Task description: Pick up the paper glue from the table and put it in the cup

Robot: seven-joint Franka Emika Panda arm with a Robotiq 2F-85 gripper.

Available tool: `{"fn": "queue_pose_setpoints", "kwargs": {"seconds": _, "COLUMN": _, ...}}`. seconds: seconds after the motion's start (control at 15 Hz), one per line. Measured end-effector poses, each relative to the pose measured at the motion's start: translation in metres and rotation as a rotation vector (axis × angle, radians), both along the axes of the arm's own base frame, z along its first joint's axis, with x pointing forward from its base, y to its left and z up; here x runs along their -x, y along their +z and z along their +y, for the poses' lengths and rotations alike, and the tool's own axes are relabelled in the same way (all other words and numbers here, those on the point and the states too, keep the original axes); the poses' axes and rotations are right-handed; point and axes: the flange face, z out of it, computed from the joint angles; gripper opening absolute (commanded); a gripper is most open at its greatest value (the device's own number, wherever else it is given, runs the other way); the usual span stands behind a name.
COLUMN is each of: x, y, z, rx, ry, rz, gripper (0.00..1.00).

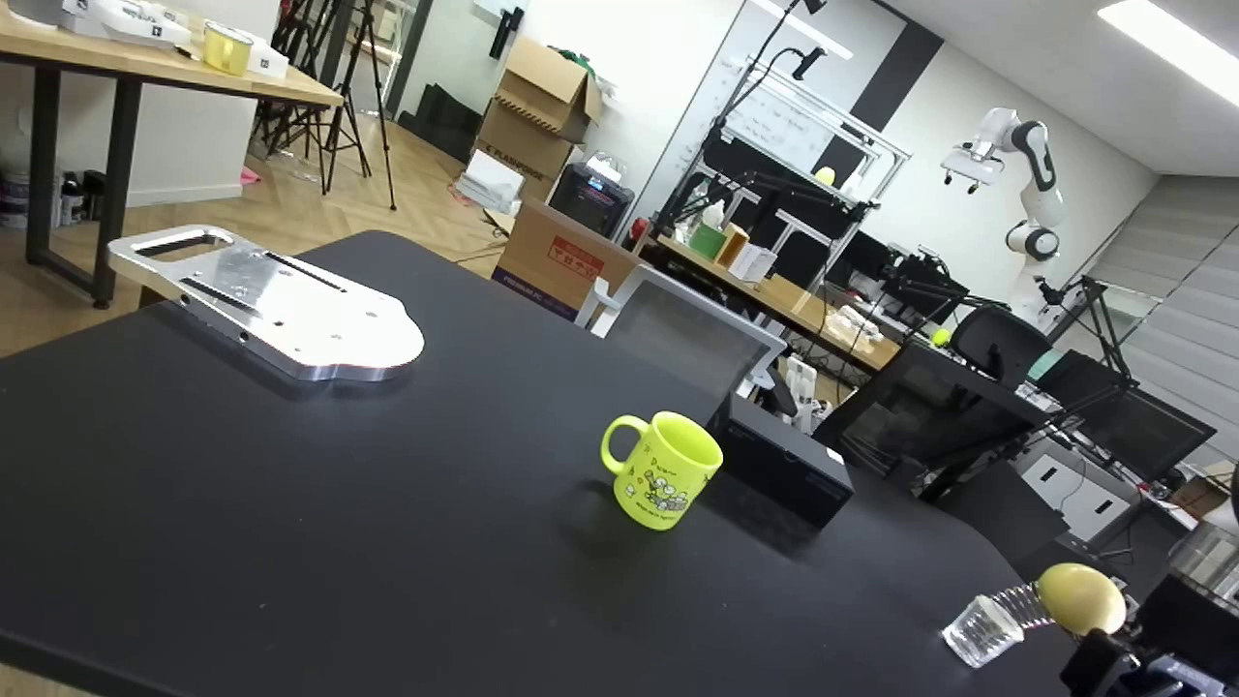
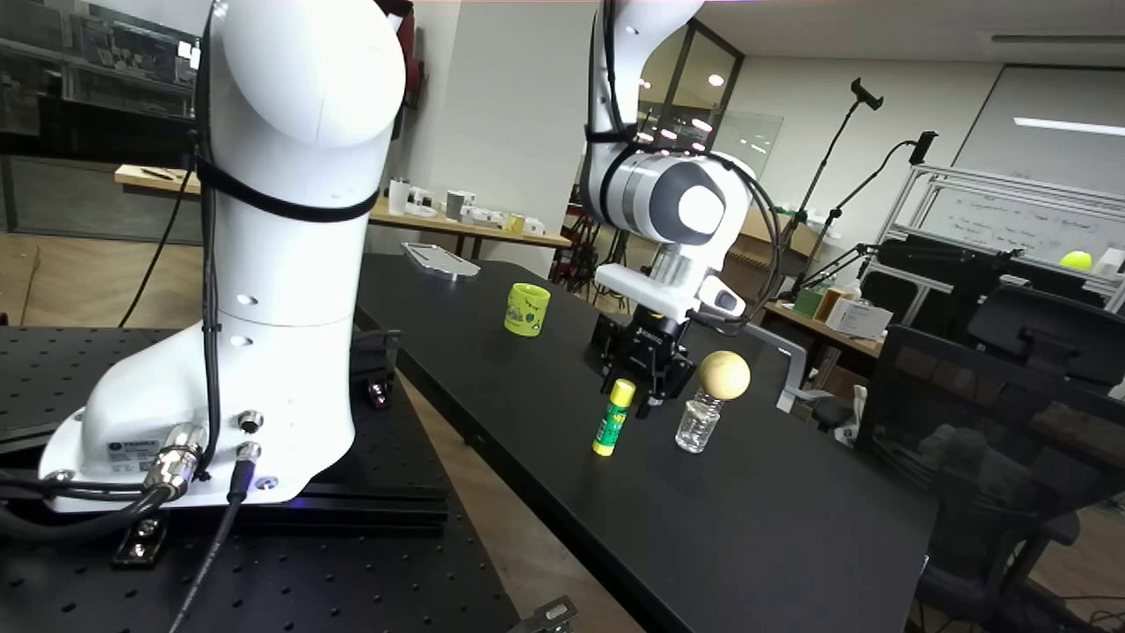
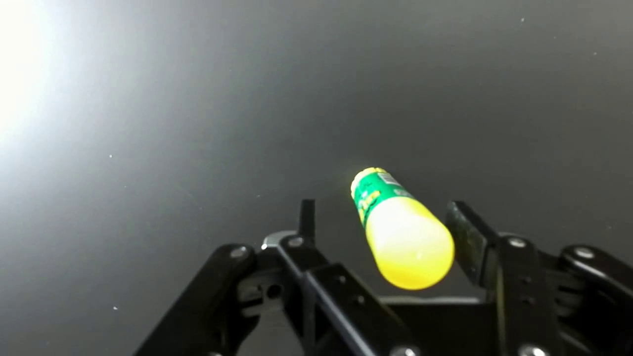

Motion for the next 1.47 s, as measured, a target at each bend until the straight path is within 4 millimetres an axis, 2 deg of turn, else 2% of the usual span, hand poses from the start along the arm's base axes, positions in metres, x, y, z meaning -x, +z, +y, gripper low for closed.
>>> {"fn": "queue_pose_setpoints", "kwargs": {"seconds": 0.27, "x": -0.003, "y": -0.004, "z": 0.006, "rx": -0.006, "ry": 0.006, "rz": -0.007, "gripper": 0.11}}
{"fn": "queue_pose_setpoints", "kwargs": {"seconds": 0.53, "x": -0.011, "y": 0.008, "z": 0.025, "rx": -0.031, "ry": 0.010, "rz": -0.032, "gripper": 0.09}}
{"fn": "queue_pose_setpoints", "kwargs": {"seconds": 0.8, "x": -0.025, "y": 0.049, "z": 0.056, "rx": -0.041, "ry": 0.064, "rz": -0.086, "gripper": 0.09}}
{"fn": "queue_pose_setpoints", "kwargs": {"seconds": 1.13, "x": -0.041, "y": 0.106, "z": 0.111, "rx": -0.045, "ry": 0.178, "rz": -0.179, "gripper": 0.09}}
{"fn": "queue_pose_setpoints", "kwargs": {"seconds": 1.27, "x": -0.043, "y": 0.122, "z": 0.142, "rx": -0.053, "ry": 0.239, "rz": -0.213, "gripper": 0.09}}
{"fn": "queue_pose_setpoints", "kwargs": {"seconds": 1.47, "x": -0.042, "y": 0.141, "z": 0.199, "rx": -0.071, "ry": 0.349, "rz": -0.255, "gripper": 0.09}}
